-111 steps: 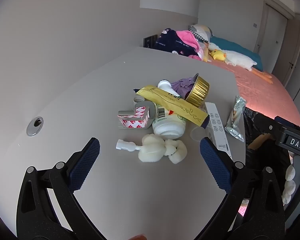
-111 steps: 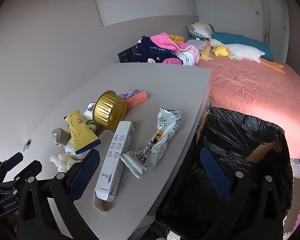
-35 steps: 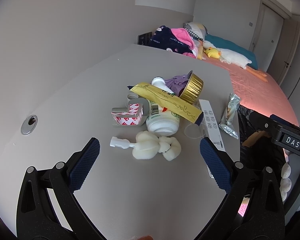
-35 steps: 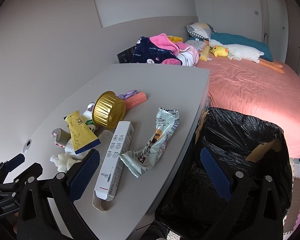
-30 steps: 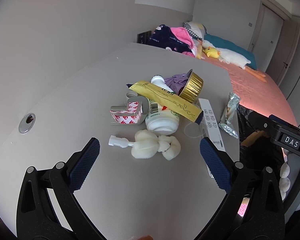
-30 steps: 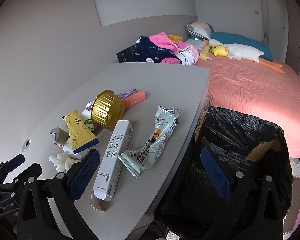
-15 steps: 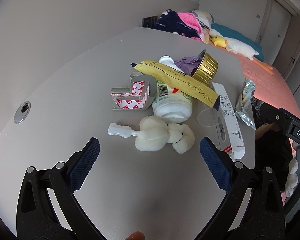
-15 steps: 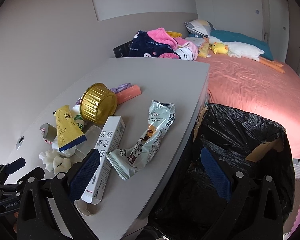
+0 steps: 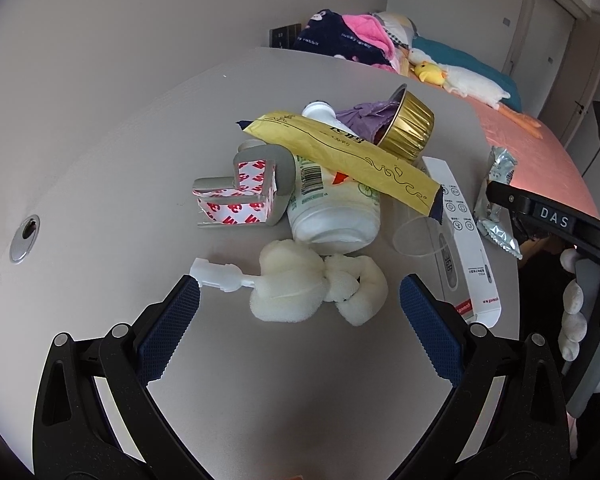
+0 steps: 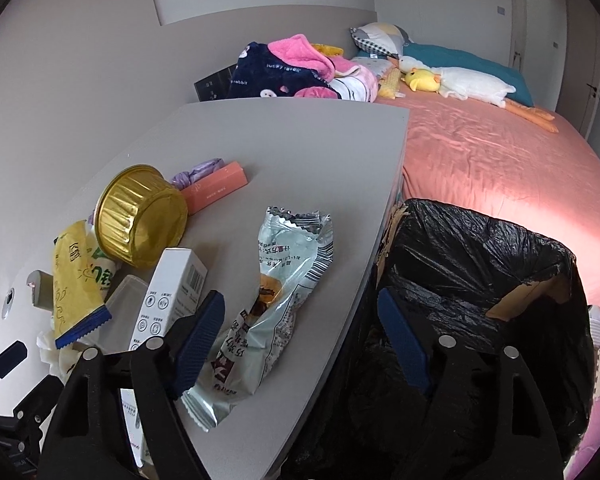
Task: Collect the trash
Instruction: 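Grasp the white foam piece with the left gripper while the right grasps the silver wrapper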
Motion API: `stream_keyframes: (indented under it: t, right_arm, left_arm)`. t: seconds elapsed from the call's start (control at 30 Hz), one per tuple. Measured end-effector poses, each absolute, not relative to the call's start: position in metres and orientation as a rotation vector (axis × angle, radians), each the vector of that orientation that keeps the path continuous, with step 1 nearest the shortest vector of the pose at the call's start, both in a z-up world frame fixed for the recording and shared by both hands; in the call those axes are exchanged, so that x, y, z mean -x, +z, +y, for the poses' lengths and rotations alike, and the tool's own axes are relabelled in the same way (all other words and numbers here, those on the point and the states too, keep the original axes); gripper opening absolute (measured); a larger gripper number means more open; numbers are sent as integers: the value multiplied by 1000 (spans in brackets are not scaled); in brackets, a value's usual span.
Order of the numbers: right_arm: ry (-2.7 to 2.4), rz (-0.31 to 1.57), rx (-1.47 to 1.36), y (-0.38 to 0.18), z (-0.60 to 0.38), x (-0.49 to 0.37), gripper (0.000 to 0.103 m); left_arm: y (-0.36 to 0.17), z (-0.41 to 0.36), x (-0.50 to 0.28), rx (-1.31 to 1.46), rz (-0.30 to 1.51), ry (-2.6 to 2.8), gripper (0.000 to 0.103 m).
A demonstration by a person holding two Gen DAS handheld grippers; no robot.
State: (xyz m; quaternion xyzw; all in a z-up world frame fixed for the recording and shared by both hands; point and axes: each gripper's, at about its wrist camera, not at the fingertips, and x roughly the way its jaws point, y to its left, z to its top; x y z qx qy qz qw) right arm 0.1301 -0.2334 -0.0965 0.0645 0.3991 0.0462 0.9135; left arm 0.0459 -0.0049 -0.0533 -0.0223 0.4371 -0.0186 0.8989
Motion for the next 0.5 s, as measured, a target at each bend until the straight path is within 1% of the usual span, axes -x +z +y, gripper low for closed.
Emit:
stream_keyframes:
  t: [0.23,0.3,0.37,0.5]
  right_arm:
    - [87,844,-104,-106,-226,-140,57]
    - [89,836,-86,-106,-223,-140,48]
    - [93,830,-72,-106,-221,-139,43]
    - [104,815,-55,-106,-219,-137,40]
  left_arm:
    - [-63,-5,-55,39,926,-36,97]
    - [-64,-4,-58,47,924,-39,97]
    - [-66,-5,-62,37,928,-38,95]
    - [-69,-10,-64,-4,928,-34,93]
